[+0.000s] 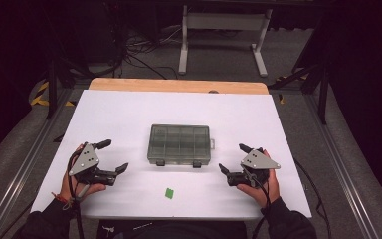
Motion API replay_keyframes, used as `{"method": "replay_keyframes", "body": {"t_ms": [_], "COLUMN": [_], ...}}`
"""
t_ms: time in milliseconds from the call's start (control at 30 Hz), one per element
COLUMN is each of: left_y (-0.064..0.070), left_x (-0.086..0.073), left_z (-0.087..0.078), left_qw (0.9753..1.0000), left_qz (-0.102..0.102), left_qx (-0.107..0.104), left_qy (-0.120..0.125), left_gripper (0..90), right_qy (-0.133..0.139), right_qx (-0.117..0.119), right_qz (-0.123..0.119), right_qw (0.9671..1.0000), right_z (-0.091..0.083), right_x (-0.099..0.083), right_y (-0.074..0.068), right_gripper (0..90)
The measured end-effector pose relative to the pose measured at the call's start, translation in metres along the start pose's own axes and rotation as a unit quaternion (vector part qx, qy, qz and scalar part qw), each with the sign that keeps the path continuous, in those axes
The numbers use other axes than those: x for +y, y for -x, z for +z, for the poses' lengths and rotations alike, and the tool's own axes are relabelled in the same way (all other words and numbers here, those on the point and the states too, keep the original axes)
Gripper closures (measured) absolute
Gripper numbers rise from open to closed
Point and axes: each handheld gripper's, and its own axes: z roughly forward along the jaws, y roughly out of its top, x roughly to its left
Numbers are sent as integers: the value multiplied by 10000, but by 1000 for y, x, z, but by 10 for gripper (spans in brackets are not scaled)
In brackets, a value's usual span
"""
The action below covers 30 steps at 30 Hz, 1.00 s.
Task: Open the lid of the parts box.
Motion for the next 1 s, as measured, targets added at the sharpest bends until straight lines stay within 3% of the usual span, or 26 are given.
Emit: {"method": "replay_keyframes", "body": {"t_ms": [233,733,1000], "left_y": [1,4,6], "left_x": [-2,-3,-2], "left_z": [6,25,28], "left_qw": [10000,9986,9983], "left_qz": [-35,-14,-13], "left_qx": [-77,-351,-395], "left_qy": [-43,-405,-417], "left_gripper": [65,83,82], "right_qy": [-166,-218,-237], "right_qx": [-9,-61,-57], "right_qz": [-117,92,68], "right_qw": [9998,9997,9997], "right_z": [5,6,7], "right_x": [-1,-4,-3], "right_y": [-3,3,2], "right_gripper": [59,59,58]}}
